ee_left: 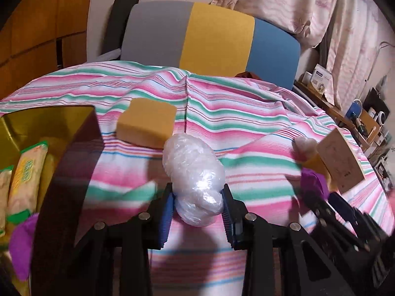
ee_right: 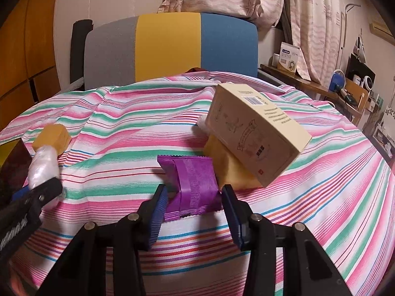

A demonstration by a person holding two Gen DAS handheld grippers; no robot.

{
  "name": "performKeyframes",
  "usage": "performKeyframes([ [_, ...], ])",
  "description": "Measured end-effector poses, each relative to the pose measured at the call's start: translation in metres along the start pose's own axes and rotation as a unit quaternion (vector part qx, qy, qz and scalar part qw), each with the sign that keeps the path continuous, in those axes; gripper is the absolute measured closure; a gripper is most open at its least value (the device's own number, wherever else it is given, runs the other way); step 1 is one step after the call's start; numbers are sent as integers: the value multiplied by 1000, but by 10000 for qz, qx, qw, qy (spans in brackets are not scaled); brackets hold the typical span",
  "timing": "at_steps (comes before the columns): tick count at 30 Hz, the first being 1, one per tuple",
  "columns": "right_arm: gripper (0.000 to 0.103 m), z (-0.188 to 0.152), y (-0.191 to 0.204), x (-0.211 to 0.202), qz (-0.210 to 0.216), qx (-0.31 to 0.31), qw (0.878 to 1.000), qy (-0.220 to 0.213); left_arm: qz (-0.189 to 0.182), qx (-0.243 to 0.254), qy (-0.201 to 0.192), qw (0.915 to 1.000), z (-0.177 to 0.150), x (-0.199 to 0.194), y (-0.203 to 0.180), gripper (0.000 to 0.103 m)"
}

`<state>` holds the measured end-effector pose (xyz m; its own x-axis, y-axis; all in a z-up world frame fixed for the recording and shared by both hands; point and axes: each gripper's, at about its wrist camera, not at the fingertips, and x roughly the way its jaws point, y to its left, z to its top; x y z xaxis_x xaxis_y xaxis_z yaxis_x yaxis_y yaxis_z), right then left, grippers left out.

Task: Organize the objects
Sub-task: 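Carry the plastic-wrapped ball to the tray with the left tool while the right tool carries the purple packet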

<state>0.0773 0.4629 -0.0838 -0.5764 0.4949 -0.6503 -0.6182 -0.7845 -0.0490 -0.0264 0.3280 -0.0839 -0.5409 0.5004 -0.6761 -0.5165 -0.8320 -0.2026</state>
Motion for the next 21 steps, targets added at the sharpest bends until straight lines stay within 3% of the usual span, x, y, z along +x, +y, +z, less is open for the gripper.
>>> performKeyframes([
  [4,65,0,2,-2,73,-78,9999,-50,-79,102,32,9999,-12,-13,1,67],
  [7,77,1,9,-2,246,-242,9994,-61,-164,125,46,9998,-19,-22,4,67],
  [13,78,0,17,-9,430,-444,9979,-209,-88,544,-63,9985,-36,-38,5,67],
  [14,77,0,16,-9,513,-446,9975,-209,-88,488,-35,9988,-39,-39,9,67],
  [17,55,2,15,-8,646,-413,9969,-154,-211,210,46,9995,-42,-38,22,67],
  [21,52,8,3,-18,783,-145,9965,-264,-335,376,-3,9987,-46,-39,20,66],
])
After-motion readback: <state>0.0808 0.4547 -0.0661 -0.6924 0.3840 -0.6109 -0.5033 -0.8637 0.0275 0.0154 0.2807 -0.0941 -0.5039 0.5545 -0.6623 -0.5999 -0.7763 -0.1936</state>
